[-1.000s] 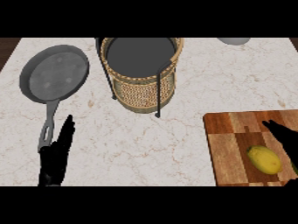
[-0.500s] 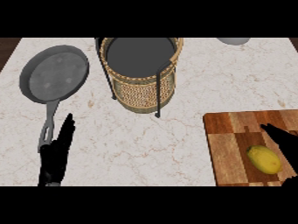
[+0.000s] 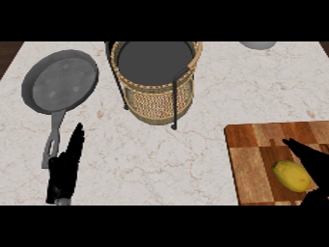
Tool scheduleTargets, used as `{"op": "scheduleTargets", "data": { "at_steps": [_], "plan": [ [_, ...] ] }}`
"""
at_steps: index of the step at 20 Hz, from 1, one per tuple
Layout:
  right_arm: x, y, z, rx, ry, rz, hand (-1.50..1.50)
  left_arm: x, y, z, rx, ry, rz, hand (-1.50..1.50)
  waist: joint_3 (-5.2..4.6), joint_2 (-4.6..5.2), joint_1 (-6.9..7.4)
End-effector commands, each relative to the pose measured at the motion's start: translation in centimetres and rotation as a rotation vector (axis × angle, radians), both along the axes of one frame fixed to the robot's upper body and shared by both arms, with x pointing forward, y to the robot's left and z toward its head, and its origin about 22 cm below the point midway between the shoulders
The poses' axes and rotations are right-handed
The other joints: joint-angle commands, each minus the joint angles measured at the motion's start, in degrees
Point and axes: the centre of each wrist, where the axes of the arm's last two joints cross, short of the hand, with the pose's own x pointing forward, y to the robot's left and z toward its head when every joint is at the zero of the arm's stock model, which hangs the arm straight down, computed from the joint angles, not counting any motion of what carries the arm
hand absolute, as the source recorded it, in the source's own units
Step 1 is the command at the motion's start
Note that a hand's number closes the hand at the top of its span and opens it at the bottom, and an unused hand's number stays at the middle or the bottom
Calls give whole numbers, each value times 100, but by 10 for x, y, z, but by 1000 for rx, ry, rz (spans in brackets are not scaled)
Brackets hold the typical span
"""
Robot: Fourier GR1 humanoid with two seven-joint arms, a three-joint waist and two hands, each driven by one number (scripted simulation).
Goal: Pick the lemon from the cutting board and place it in the tiered basket
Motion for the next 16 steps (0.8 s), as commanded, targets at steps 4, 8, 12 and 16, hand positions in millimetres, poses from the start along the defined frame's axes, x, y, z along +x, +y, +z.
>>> {"op": "scheduleTargets", "data": {
  "at_steps": [4, 8, 12, 16],
  "plan": [
    [11, 2, -20, 19, 0, 18, 150, 9, 8, 13, -15, 45, 10, 0, -21, 21, 7],
    [-3, -5, -36, 31, -26, 80, 150, -1, 9, -14, -1, 53, -1, 0, -22, 23, -7],
    [6, -2, -36, -45, -93, 181, 150, 7, 1, -9, -3, 44, 0, 0, -22, 25, 0],
    [27, 1, -34, -61, -201, 174, 150, 3, 8, 6, -17, 47, -8, 0, -21, 23, 21]
  ]
}}
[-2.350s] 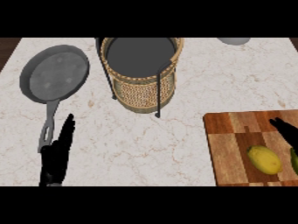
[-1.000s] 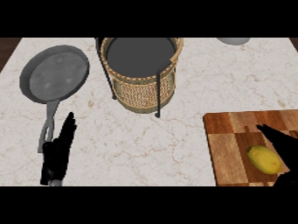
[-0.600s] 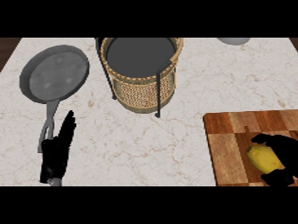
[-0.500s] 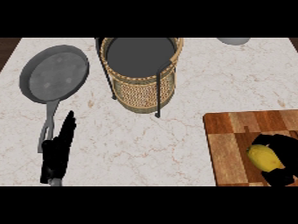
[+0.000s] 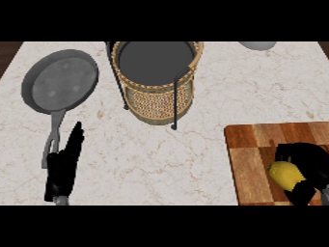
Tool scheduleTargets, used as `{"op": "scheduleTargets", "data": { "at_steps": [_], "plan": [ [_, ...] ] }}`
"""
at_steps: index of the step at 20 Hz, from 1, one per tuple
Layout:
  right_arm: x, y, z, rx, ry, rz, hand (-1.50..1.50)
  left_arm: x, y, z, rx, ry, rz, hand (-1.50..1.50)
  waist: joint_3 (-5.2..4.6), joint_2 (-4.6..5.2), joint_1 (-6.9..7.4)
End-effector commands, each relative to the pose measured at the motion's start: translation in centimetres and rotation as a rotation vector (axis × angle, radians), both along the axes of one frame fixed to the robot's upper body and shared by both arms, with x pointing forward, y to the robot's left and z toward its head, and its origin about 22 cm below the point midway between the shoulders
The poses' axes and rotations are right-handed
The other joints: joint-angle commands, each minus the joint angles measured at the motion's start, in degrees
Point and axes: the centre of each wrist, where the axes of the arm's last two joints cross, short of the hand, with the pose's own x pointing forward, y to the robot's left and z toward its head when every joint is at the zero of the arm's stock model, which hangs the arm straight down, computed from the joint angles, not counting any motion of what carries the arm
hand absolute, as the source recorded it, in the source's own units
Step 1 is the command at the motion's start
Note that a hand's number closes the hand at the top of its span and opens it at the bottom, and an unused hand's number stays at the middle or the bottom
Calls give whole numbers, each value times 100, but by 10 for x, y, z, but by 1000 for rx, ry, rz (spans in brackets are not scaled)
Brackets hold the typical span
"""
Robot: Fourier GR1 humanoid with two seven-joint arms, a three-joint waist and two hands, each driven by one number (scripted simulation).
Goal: Pick the lemon from the cutting board and place it in the tiered basket
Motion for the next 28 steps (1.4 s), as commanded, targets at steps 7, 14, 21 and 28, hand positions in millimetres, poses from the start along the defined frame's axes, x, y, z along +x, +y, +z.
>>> {"op": "scheduleTargets", "data": {
  "at_steps": [7, 14, 21, 28],
  "plan": [
    [-17, 132, 14, 108, -159, -172, 150, -2, 9, 4, 6, 15, -3, 0, 11, 18, 0],
    [-46, 167, 74, 354, -347, -321, 150, -11, -4, -11, -6, 40, 14, 0, 13, -3, -85],
    [-81, 168, 173, 448, -713, -306, 150, -18, -1, 1, 4, 32, -3, 0, 6, -15, -9],
    [-91, 184, 228, 363, -805, -251, 150, -17, -5, -14, 3, 23, 9, 0, -4, -2, 10]
  ]
}}
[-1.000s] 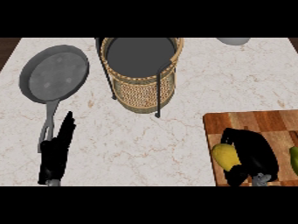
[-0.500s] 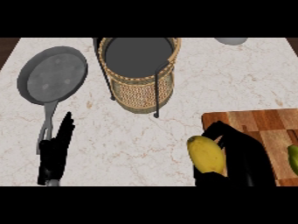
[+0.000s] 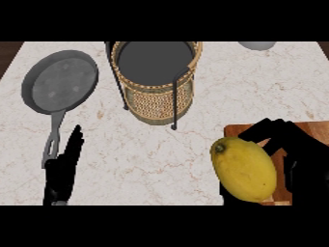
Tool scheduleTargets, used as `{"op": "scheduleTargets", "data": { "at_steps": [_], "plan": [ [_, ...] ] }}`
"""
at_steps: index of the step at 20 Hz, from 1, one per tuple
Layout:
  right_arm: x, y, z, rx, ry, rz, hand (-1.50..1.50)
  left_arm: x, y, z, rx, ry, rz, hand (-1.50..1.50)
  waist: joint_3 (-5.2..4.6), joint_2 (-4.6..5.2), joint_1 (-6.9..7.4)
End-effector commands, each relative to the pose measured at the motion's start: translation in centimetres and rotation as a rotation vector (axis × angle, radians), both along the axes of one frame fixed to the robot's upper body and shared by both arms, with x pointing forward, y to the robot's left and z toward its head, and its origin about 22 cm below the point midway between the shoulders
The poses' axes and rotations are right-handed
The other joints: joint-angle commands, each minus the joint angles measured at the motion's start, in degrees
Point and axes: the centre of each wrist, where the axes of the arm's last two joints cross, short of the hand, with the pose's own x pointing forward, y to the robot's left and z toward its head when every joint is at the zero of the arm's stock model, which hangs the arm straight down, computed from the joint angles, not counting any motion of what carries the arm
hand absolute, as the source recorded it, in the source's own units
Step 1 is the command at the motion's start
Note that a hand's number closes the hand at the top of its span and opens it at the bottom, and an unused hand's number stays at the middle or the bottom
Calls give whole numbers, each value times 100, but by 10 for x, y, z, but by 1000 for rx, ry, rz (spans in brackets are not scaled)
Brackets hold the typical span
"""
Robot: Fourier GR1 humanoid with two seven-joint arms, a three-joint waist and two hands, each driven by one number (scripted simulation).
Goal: Pick the lemon from the cutting board and place it in the tiered basket
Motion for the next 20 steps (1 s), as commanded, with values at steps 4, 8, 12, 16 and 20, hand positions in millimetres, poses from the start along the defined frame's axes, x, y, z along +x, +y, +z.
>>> {"op": "scheduleTargets", "data": {
  "at_steps": [4, 8, 12, 16, 20],
  "plan": [
    [15, 11, 48, -10, 20, -111, 150, -2, -13, -1, -13, 27, 2, 0, -12, 19, 55],
    [50, 27, 65, 9, 23, -109, 150, -1, -13, -19, 2, 30, -24, 0, -17, 43, 69],
    [73, 39, 84, 22, 28, -139, 150, 2, 1, -3, -17, 29, 0, 0, -10, 28, 105],
    [118, 43, 88, 12, 80, -138, 150, 5, -5, 5, -8, 29, -1, 0, -5, 53, 128],
    [147, 56, 72, 7, 112, -80, 150, -6, -2, -4, -7, 25, -22, 0, -2, 58, 119]
  ]
}}
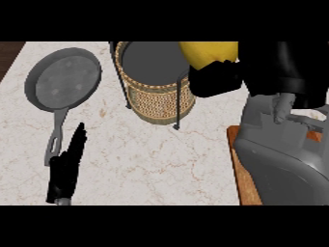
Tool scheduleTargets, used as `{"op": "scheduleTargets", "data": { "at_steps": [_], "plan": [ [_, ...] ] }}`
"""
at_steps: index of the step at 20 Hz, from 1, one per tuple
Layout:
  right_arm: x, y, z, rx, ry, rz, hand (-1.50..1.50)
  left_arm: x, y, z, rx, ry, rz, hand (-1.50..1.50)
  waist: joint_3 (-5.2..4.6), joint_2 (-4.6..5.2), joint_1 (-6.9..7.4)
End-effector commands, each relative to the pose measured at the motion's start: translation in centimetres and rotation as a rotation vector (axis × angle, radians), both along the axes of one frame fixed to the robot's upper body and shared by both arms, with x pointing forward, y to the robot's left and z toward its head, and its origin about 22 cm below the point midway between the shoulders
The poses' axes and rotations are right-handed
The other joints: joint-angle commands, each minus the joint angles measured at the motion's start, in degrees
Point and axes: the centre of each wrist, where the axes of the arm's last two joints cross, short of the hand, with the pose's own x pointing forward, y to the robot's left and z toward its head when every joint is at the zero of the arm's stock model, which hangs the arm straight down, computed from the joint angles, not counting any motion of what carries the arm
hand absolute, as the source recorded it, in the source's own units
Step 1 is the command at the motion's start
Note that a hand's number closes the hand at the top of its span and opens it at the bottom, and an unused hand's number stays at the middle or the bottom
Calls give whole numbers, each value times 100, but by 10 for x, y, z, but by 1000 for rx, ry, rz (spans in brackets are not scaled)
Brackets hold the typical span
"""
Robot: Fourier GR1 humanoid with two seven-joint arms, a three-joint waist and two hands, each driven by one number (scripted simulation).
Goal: Pick the lemon from the cutting board and place it in the tiered basket
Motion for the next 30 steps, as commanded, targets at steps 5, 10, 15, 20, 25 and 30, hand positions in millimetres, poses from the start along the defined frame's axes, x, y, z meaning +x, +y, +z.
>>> {"op": "scheduleTargets", "data": {
  "at_steps": [5, 10, 15, 20, 25, 30],
  "plan": [
    [42, 42, -14, -15, 94, -26, 150, 5, 11, -6, -7, 34, 4, 0, -8, 15, 4],
    [85, 40, -44, -10, 144, -56, 150, 1, 5, -2, 8, 31, 14, 0, -6, 32, 34],
    [90, 45, -73, -4, 177, -75, 150, -20, 8, -5, 7, 53, -5, 0, -3, 8, 9],
    [108, 37, -98, 166, 196, -71, 150, 5, -5, -7, -21, 44, -8, 0, -4, 44, 48],
    [117, 26, -107, 436, 192, -57, -150, -3, -3, -13, -2, 26, -24, 0, -5, 77, 145],
    [111, 19, -111, 616, 63, 10, -150, 10, 10, -1, -4, 33, -7, 0, 0, 38, 42]
  ]
}}
